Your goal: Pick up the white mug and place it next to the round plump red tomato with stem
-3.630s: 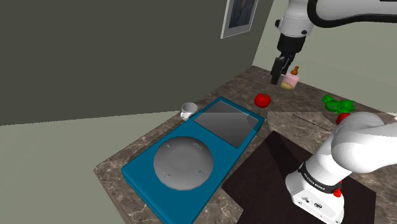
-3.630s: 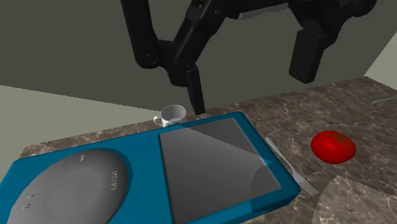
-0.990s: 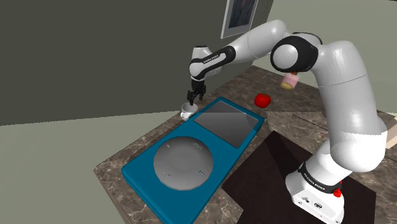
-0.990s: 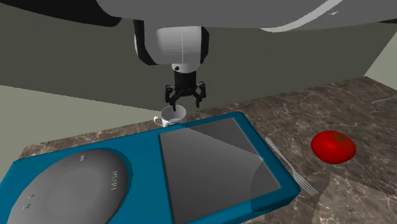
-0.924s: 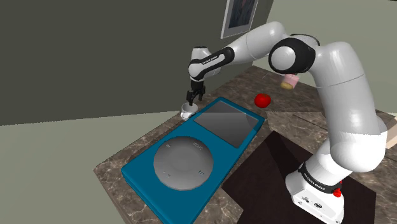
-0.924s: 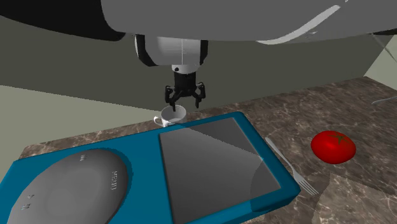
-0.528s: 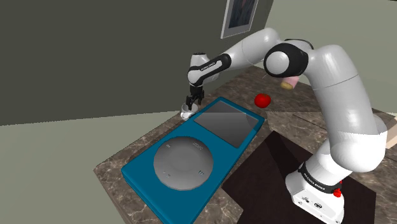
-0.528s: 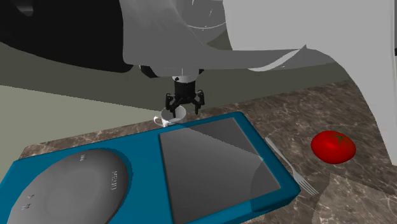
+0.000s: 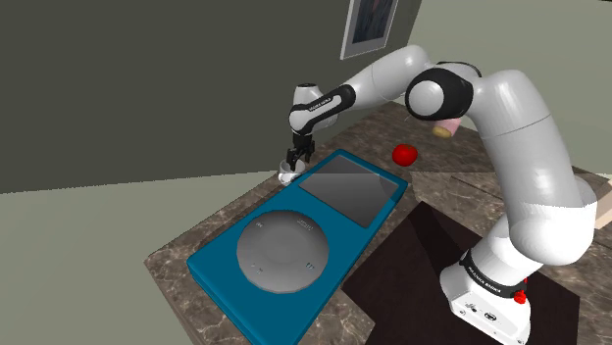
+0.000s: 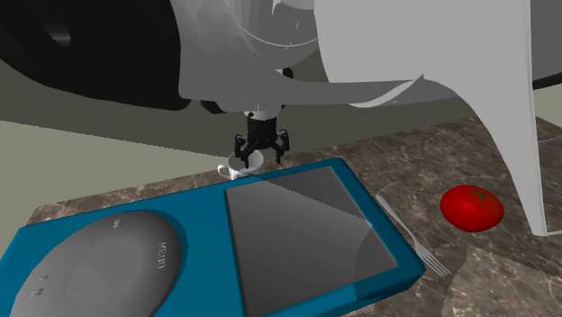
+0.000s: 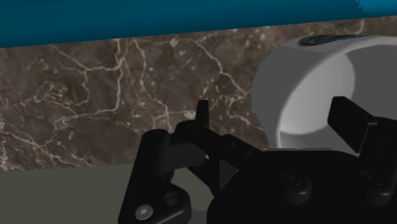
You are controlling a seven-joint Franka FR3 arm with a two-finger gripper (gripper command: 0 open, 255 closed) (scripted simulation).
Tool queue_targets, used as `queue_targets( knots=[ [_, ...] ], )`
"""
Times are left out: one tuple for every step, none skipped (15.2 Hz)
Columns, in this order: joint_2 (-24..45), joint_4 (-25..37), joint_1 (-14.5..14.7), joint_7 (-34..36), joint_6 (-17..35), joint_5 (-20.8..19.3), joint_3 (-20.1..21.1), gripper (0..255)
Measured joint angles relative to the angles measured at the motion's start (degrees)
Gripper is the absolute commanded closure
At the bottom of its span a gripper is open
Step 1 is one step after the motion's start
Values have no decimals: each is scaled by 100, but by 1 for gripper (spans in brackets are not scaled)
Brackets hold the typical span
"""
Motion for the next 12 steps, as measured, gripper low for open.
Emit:
queue_targets(
  knots=[
    [0, 0, 0, 0, 0, 0, 0, 255],
    [0, 0, 0, 0, 0, 0, 0, 255],
    [0, 0, 0, 0, 0, 0, 0, 255],
    [0, 0, 0, 0, 0, 0, 0, 255],
    [0, 0, 0, 0, 0, 0, 0, 255],
    [0, 0, 0, 0, 0, 0, 0, 255],
    [0, 0, 0, 0, 0, 0, 0, 255],
    [0, 0, 0, 0, 0, 0, 0, 255],
    [0, 0, 0, 0, 1, 0, 0, 255],
    [0, 0, 0, 0, 1, 0, 0, 255],
    [-30, -14, 0, 1, -16, 0, 0, 255],
    [-63, -9, 2, 5, -54, -1, 0, 255]
  ],
)
